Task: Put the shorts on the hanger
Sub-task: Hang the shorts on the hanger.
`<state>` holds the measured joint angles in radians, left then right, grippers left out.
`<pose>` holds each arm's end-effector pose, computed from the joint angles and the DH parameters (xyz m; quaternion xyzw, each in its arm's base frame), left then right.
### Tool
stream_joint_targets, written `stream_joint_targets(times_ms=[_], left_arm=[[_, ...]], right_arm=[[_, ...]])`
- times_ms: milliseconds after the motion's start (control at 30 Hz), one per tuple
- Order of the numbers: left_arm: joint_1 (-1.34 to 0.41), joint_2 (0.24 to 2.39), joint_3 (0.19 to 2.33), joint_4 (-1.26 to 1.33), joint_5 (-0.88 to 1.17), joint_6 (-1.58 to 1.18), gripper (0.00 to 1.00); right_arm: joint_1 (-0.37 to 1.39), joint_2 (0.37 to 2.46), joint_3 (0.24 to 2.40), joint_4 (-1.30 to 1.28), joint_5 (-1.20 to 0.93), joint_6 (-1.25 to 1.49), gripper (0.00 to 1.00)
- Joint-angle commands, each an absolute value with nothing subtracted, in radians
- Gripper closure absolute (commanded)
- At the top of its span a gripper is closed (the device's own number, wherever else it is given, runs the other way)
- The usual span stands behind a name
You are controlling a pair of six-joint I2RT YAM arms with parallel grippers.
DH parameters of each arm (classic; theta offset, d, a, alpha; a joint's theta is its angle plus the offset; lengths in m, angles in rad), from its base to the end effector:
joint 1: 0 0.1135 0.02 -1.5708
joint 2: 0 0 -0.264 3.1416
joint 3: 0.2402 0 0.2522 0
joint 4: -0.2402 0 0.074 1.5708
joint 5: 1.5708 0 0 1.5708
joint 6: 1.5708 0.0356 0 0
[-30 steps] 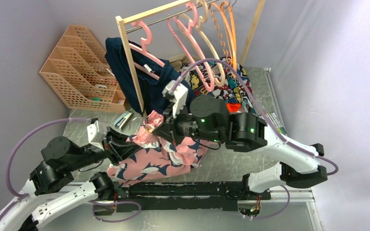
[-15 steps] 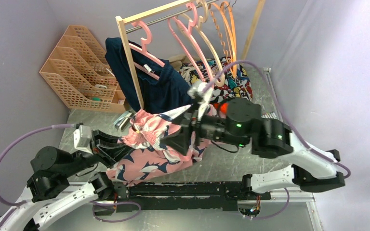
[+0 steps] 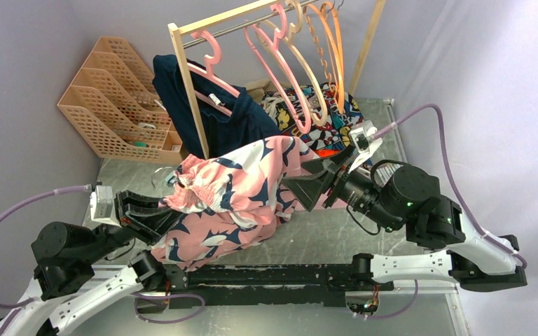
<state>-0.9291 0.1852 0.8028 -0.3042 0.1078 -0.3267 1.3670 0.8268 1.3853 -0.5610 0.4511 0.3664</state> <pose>0.0146 -0.0260 0.3866 0.2158 0.5479 -0.5001 0.6350 0.0401 0.1175 0.4882 -0.1924 0.6812 0.4221 0.5663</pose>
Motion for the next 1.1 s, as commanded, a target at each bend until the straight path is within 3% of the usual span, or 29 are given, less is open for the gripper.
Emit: stream_joint_targets(times_ms=[0,100,200,400,467,533,667,733,900,1067], left_arm=[[-0.927,0.159,0.808,-0.197,0.102,-0.341,0.93],[-0.927,0.167,0.817,-0.198,0.117,-0.338,0.93],[-0.927,0.179,0.834,-0.207,0.130,-0.336,0.93],[-0.927,0.189,0.865,-0.222,0.146,-0.329,0.93],[-0.927,0.193,0.872,-0.227,0.158,-0.327,0.93],[-0.927,0.200,0.877,-0.232,0.169,-0.324,0.93],[-0.927,0.211,0.883,-0.255,0.204,-0.318,0.93],[-0.927,0.222,0.888,-0.276,0.239,-0.315,0.93],[-0.927,0.284,0.896,-0.315,0.359,-0.308,0.93],[-0.927,0.364,0.889,-0.277,0.486,-0.318,0.93]], right_arm=[[1.366,0.862,1.378,-0.497,0.504,0.395,0.25],[1.366,0.930,1.404,-0.486,0.464,0.392,0.26],[1.367,0.974,1.426,-0.454,0.408,0.379,0.40],[1.367,1.036,1.484,-0.447,0.314,0.365,0.79],[1.367,1.031,1.484,-0.413,0.252,0.353,0.83],[1.366,1.015,1.482,-0.391,0.182,0.339,0.81],[1.366,0.953,1.505,-0.437,0.182,0.297,0.53],[1.367,0.922,1.517,-0.458,0.190,0.271,0.45],[1.367,0.961,1.643,-0.579,0.180,0.206,0.43],[1.366,1.074,1.726,-0.655,0.022,0.136,0.43]])
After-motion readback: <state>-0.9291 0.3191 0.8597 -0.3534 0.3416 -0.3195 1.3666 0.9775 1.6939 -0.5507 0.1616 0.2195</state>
